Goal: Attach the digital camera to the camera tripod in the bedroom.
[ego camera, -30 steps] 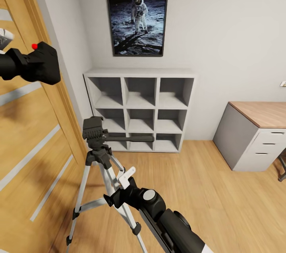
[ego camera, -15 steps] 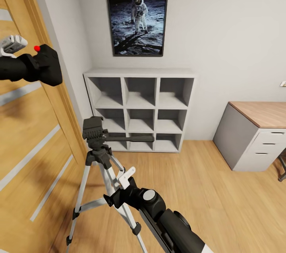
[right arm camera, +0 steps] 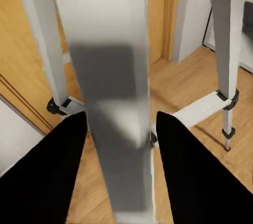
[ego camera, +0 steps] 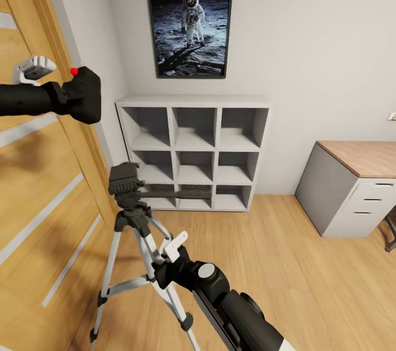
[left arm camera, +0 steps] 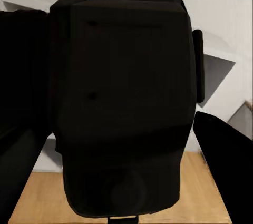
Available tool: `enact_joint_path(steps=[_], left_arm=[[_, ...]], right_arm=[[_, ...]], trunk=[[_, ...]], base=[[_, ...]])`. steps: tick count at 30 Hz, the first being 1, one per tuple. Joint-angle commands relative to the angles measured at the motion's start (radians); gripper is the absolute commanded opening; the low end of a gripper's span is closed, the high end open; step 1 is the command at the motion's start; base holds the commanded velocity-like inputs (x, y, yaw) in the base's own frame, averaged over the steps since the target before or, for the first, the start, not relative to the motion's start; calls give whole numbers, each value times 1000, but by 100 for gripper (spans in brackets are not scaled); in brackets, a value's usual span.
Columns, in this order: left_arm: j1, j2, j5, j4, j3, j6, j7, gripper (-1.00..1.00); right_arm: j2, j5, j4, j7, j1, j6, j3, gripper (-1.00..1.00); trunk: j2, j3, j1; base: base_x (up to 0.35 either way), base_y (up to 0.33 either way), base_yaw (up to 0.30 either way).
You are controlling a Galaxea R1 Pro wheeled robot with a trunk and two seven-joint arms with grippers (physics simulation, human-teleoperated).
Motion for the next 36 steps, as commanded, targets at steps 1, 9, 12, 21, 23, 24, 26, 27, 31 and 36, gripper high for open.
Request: enact_joint_path(steps=[1, 9, 12, 21, 23, 24, 26, 27, 31, 36], left_arm=[[-2, 2, 1, -1, -5, 4, -6, -100], [-6, 72, 0, -1, -94, 4, -168, -100], [-8, 109, -1, -2, -123, 4, -232, -100], [-8, 184, -54, -12, -161, 4, -370, -100], [-7, 186, -93, -13, -168, 4, -382, -100], [-6, 187, -118, -13, -177, 4, -389, -100], [-7, 188, -172, -14, -205, 4, -409, -100], [-8, 188, -196, -14, -218, 4, -428, -100], [-18, 165, -300, -13, -258, 4, -573, -100], [-23, 118, -390, -12, -263, -5, -645, -100]], right_arm=[[0, -14, -1, -1, -1, 6, 0, -100], [0, -14, -1, -1, -1, 6, 0, -100], [0, -14, -1, -1, -1, 6, 0, -100], [0, -13, -1, -1, -1, 6, 0, -100], [0, -13, -1, -1, -1, 6, 0, -100], [0, -13, -1, -1, -1, 6, 0, -100], [0, -13, -1, -1, -1, 6, 0, -100], [0, -13, -1, -1, -1, 6, 0, -100], [0, -13, -1, -1, -1, 6, 0, -100], [0, -13, -1, -1, -1, 6, 0, -100]], trunk=[[-2, -2, 1], [-2, -2, 1], [-2, -2, 1], [-2, -2, 1], [-2, -2, 1], [-2, -2, 1], [-2, -2, 1], [-2, -2, 1], [-2, -2, 1], [-2, -2, 1]], base=[[0, 0, 0], [0, 0, 0], [0, 0, 0], [0, 0, 0], [0, 0, 0], [0, 0, 0], [0, 0, 0], [0, 0, 0], [0, 0, 0], [0, 0, 0]])
